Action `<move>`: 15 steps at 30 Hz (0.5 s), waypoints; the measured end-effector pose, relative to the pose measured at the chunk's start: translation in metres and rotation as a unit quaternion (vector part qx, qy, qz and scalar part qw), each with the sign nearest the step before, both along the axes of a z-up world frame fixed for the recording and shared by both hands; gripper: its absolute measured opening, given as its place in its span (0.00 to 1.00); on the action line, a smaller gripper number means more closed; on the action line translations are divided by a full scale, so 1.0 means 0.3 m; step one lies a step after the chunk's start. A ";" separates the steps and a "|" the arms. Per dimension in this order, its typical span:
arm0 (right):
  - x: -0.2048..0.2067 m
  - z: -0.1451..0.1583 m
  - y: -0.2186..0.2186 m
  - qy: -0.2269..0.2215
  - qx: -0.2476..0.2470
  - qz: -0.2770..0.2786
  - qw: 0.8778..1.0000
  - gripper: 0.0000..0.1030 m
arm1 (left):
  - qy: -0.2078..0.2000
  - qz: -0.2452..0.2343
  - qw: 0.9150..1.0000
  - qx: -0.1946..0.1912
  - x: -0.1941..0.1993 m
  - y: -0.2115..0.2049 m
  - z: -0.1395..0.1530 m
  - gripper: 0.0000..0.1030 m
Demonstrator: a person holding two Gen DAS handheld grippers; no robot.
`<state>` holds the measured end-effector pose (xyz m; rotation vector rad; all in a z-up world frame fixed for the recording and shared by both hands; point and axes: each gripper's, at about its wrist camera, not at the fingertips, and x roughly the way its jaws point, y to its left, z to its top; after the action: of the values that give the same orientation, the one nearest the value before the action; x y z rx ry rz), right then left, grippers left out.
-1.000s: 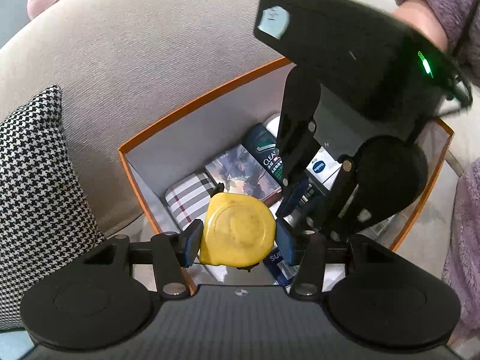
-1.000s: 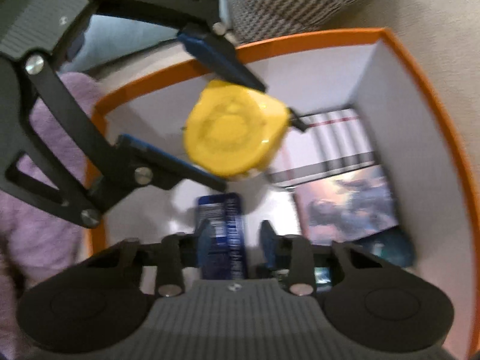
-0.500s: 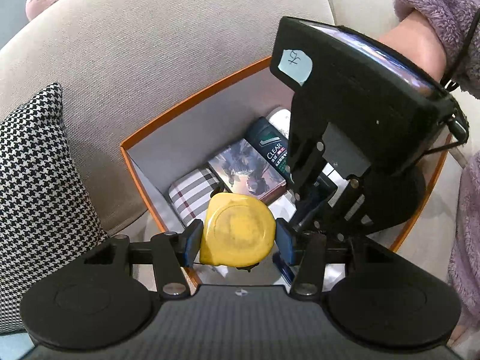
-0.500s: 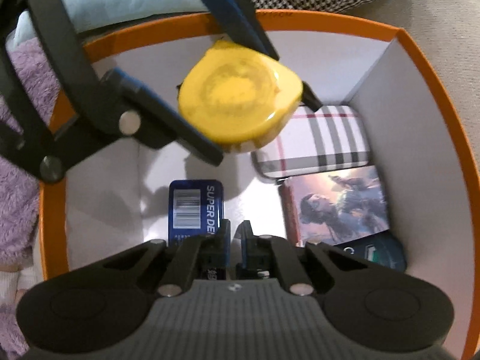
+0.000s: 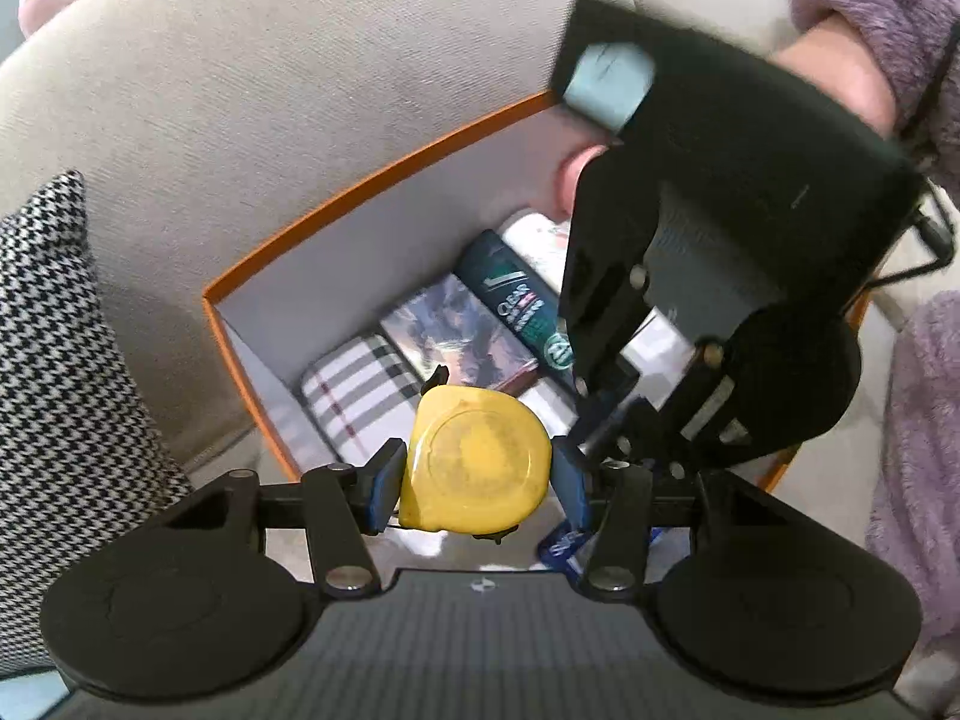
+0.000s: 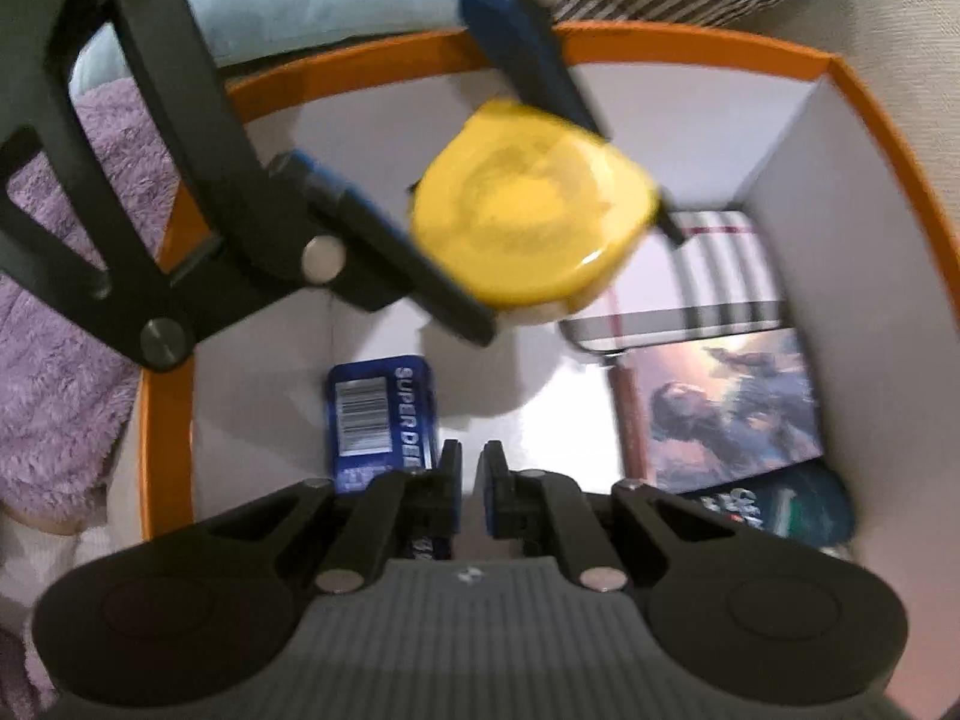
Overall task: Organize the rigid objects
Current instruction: 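Lower the blue tin into the box with the right tool while the left lowers the yellow container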
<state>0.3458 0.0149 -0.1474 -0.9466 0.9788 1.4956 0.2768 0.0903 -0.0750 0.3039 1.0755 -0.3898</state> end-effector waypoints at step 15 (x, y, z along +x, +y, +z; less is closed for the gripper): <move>0.046 0.192 -0.263 -0.066 0.083 -0.264 0.959 0.09 | 0.130 0.115 0.984 -0.040 0.140 -0.064 -0.145 0.58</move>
<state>0.3596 -0.0640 -0.0897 -0.5924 0.9026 1.0302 0.3187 0.0711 -0.1184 0.0560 1.3318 -0.2677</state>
